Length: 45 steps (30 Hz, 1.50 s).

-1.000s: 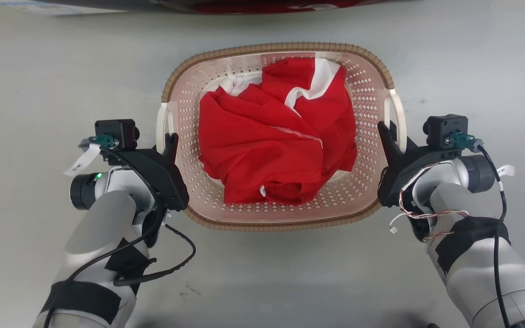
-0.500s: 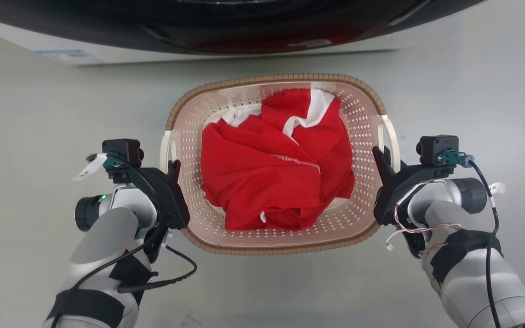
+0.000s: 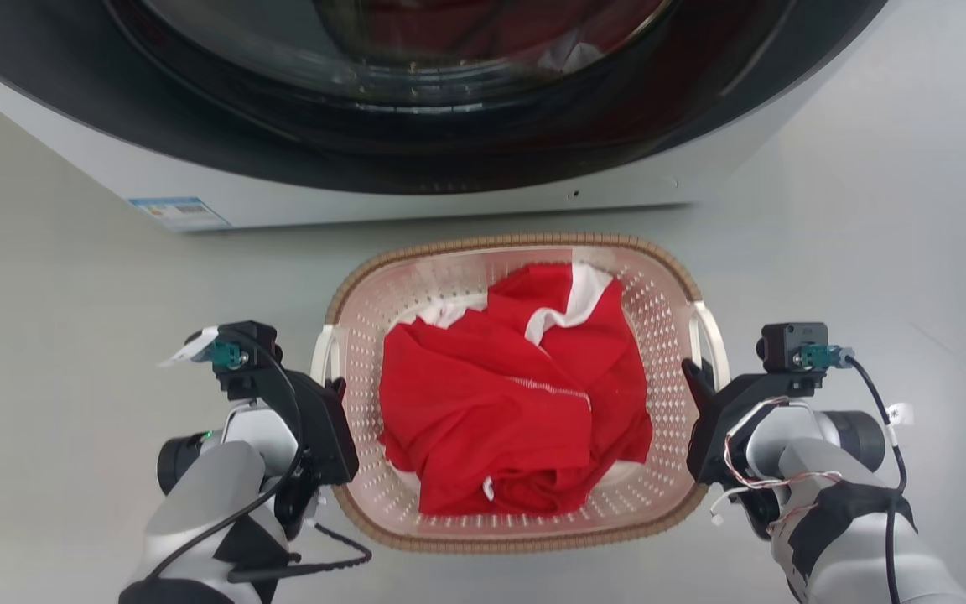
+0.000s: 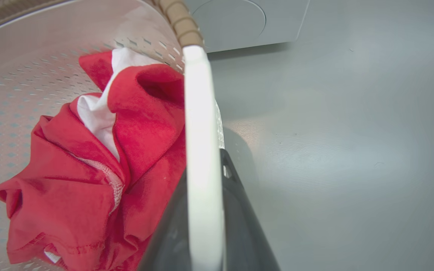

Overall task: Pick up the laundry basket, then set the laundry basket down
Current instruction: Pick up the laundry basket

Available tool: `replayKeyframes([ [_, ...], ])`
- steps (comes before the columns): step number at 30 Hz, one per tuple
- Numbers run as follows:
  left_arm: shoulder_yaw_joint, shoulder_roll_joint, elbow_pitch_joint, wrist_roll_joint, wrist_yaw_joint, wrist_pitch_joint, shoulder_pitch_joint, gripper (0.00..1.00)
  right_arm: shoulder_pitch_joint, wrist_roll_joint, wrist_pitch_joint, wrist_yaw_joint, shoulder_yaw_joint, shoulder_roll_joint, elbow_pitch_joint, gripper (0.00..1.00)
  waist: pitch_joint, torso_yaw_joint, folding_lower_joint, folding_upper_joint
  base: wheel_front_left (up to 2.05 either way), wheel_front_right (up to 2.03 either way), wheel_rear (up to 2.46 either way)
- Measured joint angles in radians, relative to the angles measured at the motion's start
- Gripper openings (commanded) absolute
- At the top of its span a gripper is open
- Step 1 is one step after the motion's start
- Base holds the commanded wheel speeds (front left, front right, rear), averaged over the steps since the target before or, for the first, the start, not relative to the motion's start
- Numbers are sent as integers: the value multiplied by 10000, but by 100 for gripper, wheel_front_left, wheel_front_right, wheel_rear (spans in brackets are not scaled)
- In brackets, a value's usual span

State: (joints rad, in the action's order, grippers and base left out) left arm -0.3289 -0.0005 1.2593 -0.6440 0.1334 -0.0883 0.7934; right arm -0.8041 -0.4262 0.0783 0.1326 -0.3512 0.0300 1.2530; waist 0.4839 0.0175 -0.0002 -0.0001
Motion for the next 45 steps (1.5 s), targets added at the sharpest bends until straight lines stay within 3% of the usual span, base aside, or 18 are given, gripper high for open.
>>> replayKeyframes([
  [30,15,-54,301,-502,4,-2061,-1772,0,2024,-1407,-2251,27,-245,-123,176,0,-3793,51,0,0,0,0,0],
  [45,29,40,345,-656,-10,-3106,-2114,0,2618,-2196,-3436,12,-558,-102,-130,0,-4970,96,1,0,0,0,0],
])
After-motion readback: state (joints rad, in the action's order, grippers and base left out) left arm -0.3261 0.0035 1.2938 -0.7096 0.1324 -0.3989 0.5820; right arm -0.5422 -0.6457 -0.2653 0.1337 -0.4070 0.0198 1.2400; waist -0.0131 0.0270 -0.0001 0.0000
